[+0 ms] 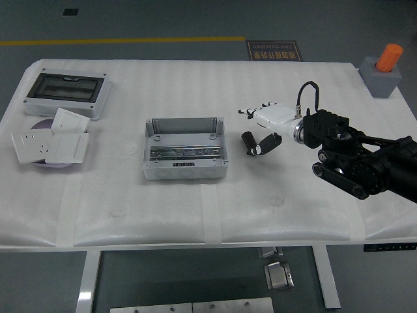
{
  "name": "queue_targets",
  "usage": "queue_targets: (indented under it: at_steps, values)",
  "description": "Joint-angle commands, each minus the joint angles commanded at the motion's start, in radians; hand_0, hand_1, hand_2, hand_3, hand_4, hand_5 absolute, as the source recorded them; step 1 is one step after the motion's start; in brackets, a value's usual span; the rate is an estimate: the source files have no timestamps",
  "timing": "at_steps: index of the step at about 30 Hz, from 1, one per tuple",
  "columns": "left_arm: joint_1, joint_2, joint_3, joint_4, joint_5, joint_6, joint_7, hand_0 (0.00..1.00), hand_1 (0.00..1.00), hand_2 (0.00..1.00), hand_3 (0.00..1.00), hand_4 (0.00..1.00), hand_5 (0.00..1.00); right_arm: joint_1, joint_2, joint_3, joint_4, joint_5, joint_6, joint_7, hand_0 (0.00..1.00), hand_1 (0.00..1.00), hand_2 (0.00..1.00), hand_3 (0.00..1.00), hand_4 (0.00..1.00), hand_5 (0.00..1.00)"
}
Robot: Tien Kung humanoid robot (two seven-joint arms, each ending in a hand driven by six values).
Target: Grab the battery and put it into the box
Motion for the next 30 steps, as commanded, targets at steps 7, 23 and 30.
queue_targets:
  at_steps: [7,23,30]
  values:
    - [-0.002,0.002,0.020,0.000,-0.016,0.000,-0.007,0.608,0.645,0.418,0.480,0.443,0.428,-0.013,0.010,0.017,-0.012,-0.016,0.022,0.005,0.963,0.775,0.849,0.979,0.877,0.444]
    - [-0.008,0.000,0.089,0.000,-0.081,0.003,-0.028,0.608,0.644,0.416,0.480,0.442,0.431,-0.031,0.029,0.036,-0.045,-0.027,0.029,0.006,0.955,0.762,0.834,0.967,0.847,0.439]
    - [-0.009,0.000,0.092,0.000,-0.086,0.004,-0.030,0.608,0.643,0.413,0.477,0.444,0.433,-0.030,0.030,0.044,-0.051,-0.048,0.034,-0.001,0.952,0.750,0.826,0.956,0.833,0.446]
